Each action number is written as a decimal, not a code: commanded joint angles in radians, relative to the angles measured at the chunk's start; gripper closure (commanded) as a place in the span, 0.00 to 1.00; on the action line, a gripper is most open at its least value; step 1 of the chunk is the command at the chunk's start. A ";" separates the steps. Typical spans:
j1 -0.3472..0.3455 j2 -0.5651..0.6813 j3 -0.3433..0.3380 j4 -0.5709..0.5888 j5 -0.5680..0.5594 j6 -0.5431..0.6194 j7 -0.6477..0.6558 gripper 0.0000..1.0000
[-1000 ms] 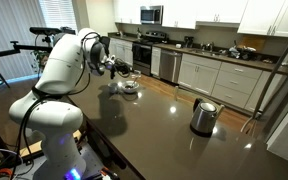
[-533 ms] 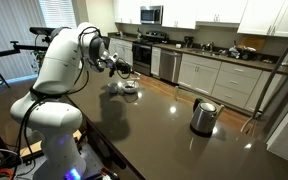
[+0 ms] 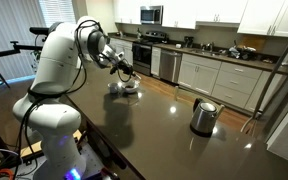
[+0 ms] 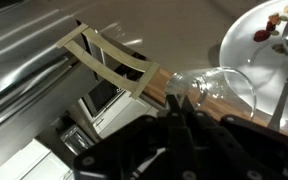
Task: Empty the contents in the cup into the bowl
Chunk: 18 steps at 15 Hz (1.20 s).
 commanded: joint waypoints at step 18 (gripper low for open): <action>-0.159 -0.280 -0.198 -0.381 0.494 0.329 -0.019 0.97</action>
